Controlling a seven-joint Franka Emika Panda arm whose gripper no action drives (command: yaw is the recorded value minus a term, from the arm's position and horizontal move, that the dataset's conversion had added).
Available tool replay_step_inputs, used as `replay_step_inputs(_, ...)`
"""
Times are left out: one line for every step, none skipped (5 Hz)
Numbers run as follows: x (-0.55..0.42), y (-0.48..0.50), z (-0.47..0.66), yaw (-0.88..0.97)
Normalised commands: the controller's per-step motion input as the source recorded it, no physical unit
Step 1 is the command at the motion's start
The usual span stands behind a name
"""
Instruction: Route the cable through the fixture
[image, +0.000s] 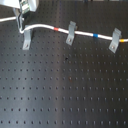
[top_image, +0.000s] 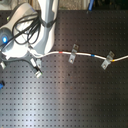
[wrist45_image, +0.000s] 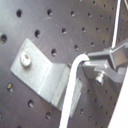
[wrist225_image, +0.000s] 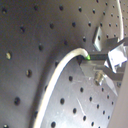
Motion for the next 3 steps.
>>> replay_step_inputs(-0.001,-0.004,-0.01,0.0)
replay_step_inputs(0.041,-0.011,-0.61,-0.16)
replay_step_inputs(0.161,-0.084,-0.15,-0.15)
